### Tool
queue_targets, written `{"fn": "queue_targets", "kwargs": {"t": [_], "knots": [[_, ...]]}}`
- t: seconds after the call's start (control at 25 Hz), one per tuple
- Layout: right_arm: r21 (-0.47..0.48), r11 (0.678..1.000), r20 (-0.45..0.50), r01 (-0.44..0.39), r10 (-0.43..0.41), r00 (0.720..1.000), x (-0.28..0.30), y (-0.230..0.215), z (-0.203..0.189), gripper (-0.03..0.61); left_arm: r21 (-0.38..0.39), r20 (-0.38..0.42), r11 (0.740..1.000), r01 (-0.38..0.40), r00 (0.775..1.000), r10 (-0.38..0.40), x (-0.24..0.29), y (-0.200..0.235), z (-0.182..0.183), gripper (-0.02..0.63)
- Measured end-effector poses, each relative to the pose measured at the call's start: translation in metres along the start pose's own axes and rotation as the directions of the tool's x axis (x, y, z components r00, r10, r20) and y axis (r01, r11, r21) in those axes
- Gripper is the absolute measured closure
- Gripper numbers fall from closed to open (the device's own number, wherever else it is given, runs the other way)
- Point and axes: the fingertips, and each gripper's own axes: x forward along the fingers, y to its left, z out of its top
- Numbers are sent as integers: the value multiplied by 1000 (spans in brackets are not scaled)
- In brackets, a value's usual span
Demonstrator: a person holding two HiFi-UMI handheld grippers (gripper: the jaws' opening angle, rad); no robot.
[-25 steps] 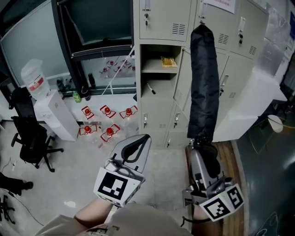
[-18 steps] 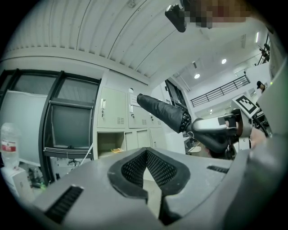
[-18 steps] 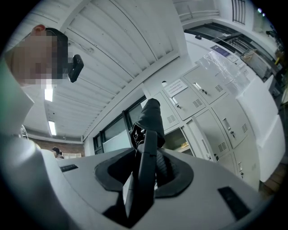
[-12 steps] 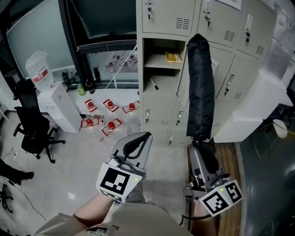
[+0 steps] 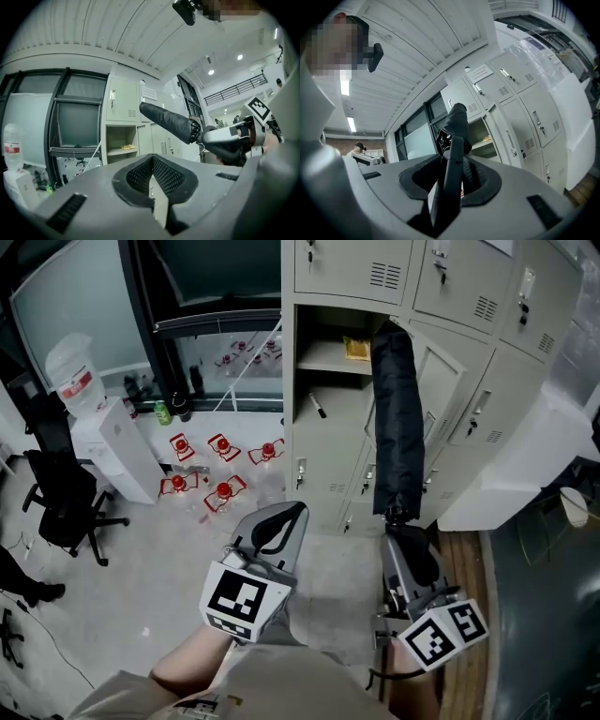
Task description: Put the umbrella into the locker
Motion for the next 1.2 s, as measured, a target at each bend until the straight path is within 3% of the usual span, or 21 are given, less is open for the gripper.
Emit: {"fn": "queue_targets", "kwargs": {"t": [0.64, 1.2], "knots": [[66, 995, -140, 75, -66, 988, 94, -63, -52, 446, -45, -103, 999, 30, 994, -34, 88, 68, -60, 606], [129, 977, -305, 168, -122, 944, 175, -115, -107, 446, -81, -216, 994, 69, 973, -85, 171, 132, -112, 606]]}}
